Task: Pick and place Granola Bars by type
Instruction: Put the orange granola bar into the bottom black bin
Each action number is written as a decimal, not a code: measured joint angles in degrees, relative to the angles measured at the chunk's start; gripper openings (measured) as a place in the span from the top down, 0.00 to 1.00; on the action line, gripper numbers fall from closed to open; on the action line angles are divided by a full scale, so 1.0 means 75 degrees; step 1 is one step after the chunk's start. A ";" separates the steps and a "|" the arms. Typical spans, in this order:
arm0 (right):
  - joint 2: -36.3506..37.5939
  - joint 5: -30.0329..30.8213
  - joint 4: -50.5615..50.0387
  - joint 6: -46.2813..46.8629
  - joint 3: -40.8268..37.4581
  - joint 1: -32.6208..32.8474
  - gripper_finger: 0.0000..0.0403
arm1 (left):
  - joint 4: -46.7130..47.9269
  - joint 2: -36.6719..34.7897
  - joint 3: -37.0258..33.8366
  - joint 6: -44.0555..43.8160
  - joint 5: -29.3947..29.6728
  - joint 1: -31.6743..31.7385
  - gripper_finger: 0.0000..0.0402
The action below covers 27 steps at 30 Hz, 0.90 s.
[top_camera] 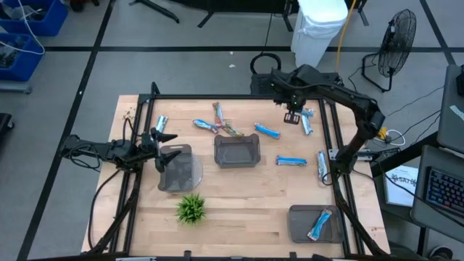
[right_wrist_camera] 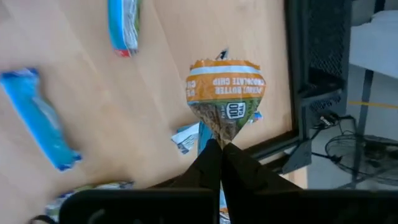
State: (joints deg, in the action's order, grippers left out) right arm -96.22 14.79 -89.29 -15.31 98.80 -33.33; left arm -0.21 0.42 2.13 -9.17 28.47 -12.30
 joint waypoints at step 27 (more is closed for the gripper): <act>0.0283 -0.2398 -0.0095 0.7043 0.2166 0.2387 1.00 | 0.0000 0.0000 -0.0002 -0.0003 0.0003 -0.0002 0.10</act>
State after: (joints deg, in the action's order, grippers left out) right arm -94.11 -3.20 -90.00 37.52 115.04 -15.43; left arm -0.21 0.43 2.12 -9.19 28.49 -12.31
